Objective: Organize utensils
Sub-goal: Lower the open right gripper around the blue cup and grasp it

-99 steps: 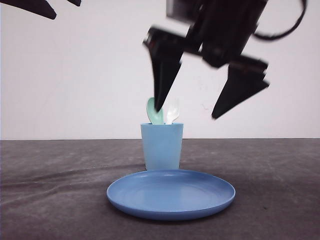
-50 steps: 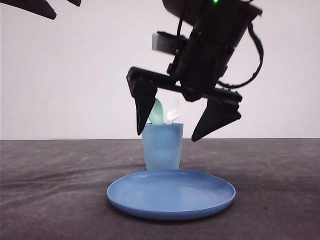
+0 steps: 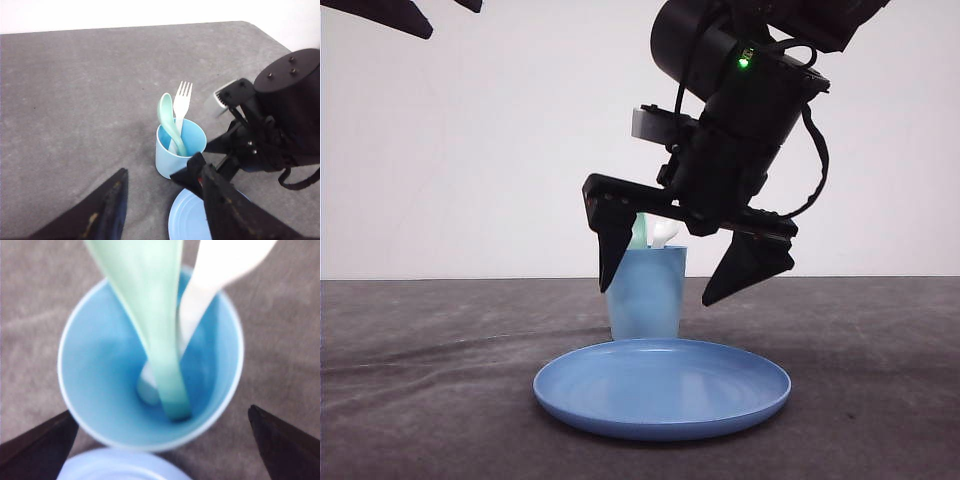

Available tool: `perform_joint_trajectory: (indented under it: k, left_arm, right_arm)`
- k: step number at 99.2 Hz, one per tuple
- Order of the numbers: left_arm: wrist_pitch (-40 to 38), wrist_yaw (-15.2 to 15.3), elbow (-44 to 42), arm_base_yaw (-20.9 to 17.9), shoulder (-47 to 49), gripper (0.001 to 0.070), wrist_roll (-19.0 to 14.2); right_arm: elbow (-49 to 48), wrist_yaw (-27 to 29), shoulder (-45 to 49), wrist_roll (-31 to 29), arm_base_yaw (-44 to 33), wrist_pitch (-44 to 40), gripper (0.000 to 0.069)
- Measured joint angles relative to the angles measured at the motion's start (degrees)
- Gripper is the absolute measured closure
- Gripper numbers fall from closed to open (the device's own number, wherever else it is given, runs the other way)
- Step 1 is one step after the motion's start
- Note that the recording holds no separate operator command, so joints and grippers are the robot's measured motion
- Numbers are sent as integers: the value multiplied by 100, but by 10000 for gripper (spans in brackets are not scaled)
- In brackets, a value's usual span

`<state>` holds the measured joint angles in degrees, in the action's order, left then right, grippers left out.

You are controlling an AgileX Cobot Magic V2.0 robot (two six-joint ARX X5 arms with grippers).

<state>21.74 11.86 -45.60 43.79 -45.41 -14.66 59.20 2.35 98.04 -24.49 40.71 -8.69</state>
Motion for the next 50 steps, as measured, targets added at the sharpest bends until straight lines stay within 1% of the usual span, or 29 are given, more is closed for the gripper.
perform_joint_trajectory:
  k: [24, 32, 50]
  left_arm:
    - [-9, 0, 0, 0, 0, 433, 0]
    - [-13, 0, 0, 0, 0, 433, 0]
    - [-7, 0, 0, 0, 0, 433, 0]
  right_arm:
    - [299, -173, 37, 2, -103, 28, 10]
    - [437, -280, 186, 7, -98, -17, 10]
    - [608, -271, 514, 55, -96, -109, 10]
